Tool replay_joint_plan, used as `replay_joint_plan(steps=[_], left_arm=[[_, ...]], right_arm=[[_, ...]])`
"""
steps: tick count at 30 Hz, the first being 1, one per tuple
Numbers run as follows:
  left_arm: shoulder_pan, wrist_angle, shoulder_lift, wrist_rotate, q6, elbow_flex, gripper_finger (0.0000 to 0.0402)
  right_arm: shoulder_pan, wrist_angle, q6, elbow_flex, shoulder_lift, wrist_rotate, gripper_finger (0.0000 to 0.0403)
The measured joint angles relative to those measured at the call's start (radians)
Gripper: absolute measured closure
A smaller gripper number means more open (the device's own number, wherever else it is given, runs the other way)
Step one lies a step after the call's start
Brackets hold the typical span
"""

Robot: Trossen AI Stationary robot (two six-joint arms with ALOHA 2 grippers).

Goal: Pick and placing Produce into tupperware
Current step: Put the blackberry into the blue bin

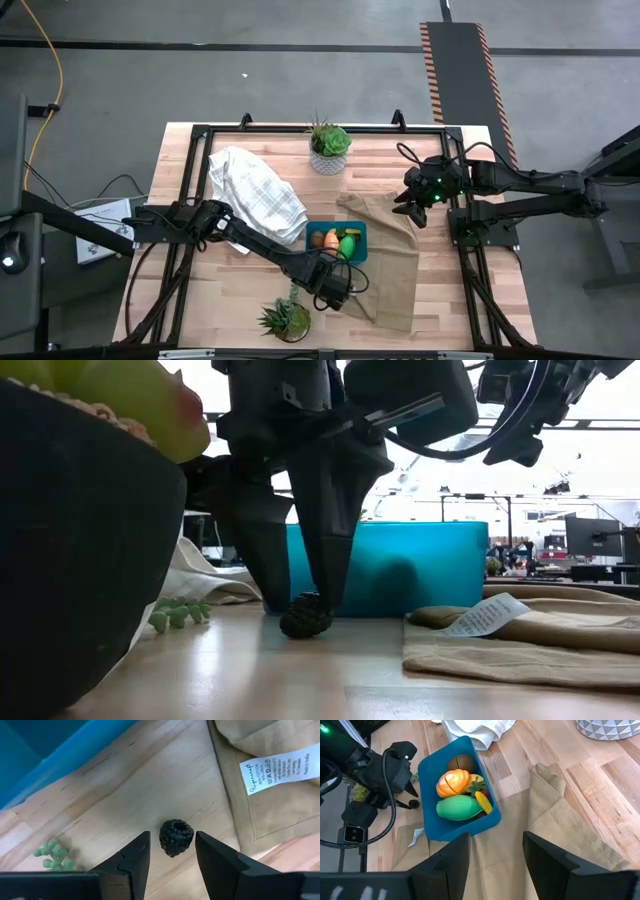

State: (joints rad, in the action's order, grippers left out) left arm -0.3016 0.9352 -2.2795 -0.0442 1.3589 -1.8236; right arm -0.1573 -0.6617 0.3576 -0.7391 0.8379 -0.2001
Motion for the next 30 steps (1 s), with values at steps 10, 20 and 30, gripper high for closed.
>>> replay_joint_plan(steps=[10,20,30], left_arm=[[0.0,0.064,0.0,0.0,-0.001,0.0,0.0257],[0.0,0.033,0.002,0.0,-0.001,0.0,0.0257],[0.0,0.035,0.002,0.0,-0.025,0.0,0.0257]], right_arm=[[0.0,0.0,0.0,0.0,0.0,0.0,0.0229],[0.0,0.0,0.0,0.0,0.0,0.0,0.0229],[0.0,0.0,0.0,0.0,0.0,0.01,0.0229]])
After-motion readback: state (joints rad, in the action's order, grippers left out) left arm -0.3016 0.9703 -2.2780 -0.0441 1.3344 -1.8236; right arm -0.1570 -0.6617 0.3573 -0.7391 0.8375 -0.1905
